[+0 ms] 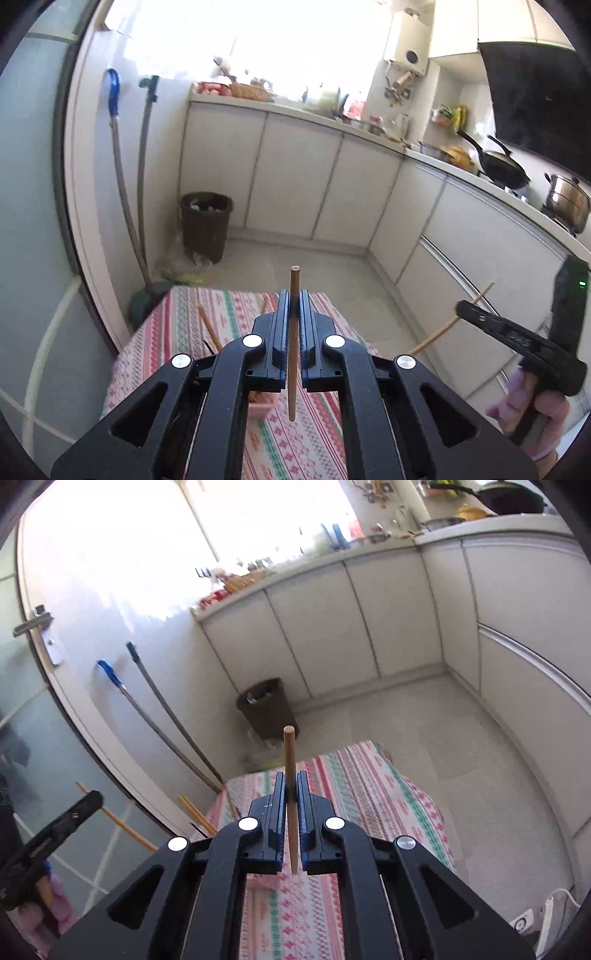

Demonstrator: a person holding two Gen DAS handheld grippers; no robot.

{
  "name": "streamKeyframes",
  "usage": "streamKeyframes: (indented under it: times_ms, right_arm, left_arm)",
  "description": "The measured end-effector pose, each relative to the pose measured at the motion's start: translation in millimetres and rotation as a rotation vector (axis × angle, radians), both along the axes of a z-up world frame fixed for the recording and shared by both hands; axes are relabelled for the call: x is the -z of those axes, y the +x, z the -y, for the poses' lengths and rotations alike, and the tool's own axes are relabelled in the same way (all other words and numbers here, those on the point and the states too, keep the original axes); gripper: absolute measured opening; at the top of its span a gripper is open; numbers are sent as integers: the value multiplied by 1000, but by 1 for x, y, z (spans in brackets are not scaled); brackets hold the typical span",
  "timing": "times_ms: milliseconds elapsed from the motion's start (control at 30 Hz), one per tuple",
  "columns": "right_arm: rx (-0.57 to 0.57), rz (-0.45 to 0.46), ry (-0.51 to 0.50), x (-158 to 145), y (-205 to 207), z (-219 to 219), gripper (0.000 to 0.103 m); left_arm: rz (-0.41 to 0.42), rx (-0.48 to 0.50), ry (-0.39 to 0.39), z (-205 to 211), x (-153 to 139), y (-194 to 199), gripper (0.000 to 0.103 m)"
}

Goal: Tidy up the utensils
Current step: 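Lift both chopsticks over the pink basket and open both tools to release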

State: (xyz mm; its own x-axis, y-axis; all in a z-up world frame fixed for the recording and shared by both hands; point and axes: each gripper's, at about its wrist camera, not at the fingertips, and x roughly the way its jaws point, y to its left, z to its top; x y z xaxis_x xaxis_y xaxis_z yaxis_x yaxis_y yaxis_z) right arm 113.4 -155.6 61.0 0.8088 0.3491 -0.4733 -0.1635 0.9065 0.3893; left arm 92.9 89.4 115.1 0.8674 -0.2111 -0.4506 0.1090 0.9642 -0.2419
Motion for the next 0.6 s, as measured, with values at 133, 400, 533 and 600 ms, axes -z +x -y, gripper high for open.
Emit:
streamKeyframes:
  times_ms: [133,400,533,600]
  right_arm:
    - [-29,35,12,-11,3,-14,6]
    - [-70,-6,24,3,19,-43,6]
    - [-85,-9,19,8,22,-55,6]
    - [-93,-16,17,10,25,-63,6]
  left_arm:
    - [27,-64,-8,-14,0,15,4]
    - [-84,-155,-34,-40,45,53,28]
    - [-63,-201,-67,-56,37,40,32]
    - [-57,-207,-75,-59,34,34,38]
